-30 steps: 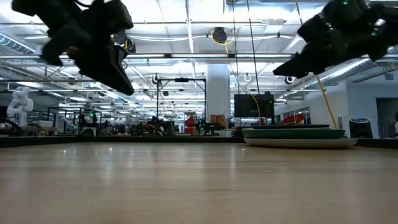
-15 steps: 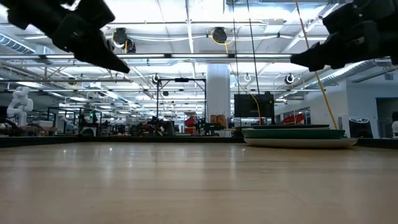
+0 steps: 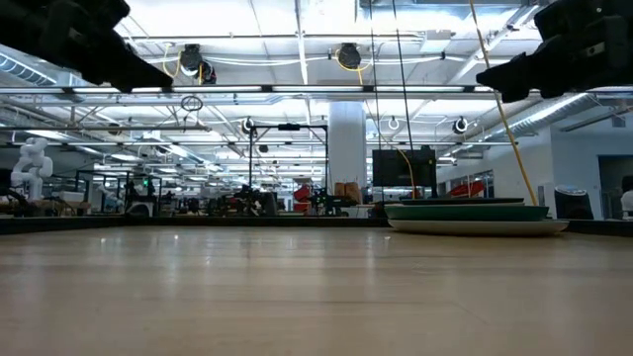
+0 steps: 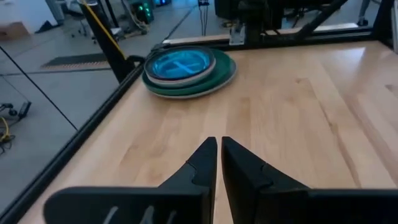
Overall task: Stack plastic plates
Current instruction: Return to Home Position
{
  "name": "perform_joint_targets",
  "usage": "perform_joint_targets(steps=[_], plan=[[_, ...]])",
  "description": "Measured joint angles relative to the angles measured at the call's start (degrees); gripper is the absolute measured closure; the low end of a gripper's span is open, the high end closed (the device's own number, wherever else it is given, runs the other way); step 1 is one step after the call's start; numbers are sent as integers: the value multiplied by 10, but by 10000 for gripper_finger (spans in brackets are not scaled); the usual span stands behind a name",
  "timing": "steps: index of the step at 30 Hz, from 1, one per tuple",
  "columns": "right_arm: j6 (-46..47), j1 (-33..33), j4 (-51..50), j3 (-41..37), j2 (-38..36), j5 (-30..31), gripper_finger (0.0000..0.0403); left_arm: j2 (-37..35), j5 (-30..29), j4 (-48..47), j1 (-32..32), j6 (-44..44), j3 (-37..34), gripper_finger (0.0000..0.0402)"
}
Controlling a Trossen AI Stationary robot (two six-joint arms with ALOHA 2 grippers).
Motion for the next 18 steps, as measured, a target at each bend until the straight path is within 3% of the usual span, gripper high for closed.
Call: perform_joint_targets(steps=[9,18], plan=[[3,0,-31,0,-57,56,305,-106,0,-51,0,11,0,371],[-7,0,-78,0,-115,107,305,-127,-1,-49,0,20,-7,371]])
